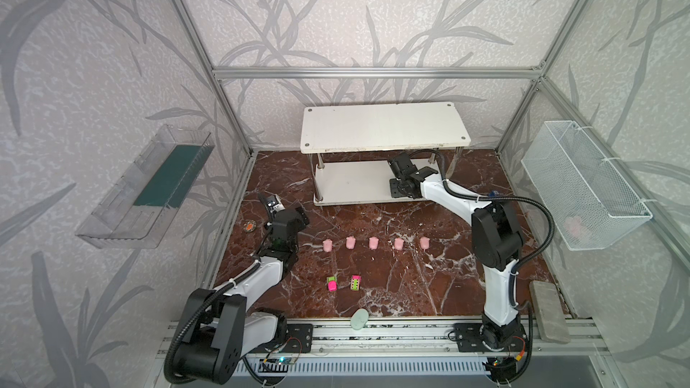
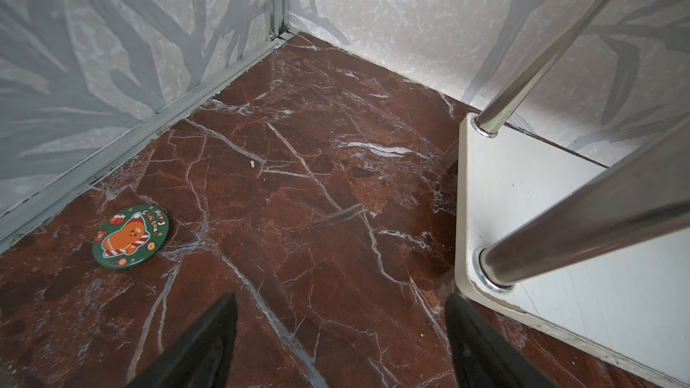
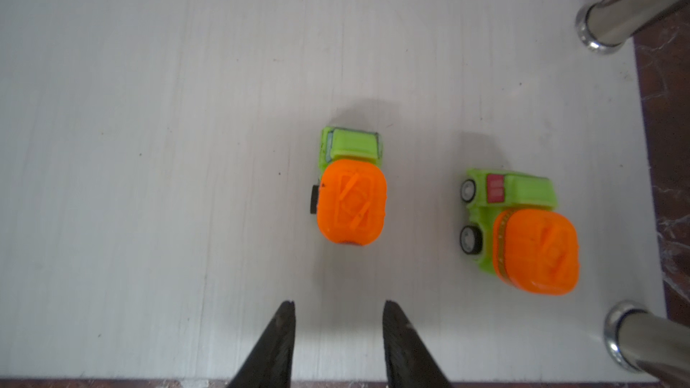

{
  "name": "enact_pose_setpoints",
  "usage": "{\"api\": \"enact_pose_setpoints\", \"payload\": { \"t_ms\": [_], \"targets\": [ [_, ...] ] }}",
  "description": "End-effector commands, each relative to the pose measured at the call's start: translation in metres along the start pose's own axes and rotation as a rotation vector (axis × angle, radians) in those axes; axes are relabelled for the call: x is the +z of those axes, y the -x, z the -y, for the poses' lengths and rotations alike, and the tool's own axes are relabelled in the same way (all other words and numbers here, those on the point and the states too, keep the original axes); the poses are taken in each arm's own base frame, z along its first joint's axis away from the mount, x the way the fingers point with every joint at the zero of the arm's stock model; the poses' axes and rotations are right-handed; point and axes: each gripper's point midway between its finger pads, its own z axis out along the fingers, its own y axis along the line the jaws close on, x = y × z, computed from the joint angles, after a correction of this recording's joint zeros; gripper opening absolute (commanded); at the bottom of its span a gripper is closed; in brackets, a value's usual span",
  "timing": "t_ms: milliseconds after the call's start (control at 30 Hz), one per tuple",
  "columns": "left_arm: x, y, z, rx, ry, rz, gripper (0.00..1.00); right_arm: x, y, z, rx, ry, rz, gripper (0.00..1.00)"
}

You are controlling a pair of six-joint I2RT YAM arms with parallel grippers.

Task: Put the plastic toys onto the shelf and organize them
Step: 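Lower the second truck beside the first and open the right gripper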

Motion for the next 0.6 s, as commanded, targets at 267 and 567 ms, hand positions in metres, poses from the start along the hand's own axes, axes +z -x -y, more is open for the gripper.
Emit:
{"api": "enact_pose_setpoints", "payload": {
  "t_ms": [267,567],
  "targets": [
    [-0.004,0.003,-0.003,-0.029,-0.001,0.018,0.85,-0.104,-0.025,-0.017,0.066,0.292,0.138,0.43],
    [-0.049,0.011,0.006,-0.109,-0.081,-0.03,0.84,-0.174,-0.114,-0.044,-0.069,0.423,0.169,0.44]
  ]
}}
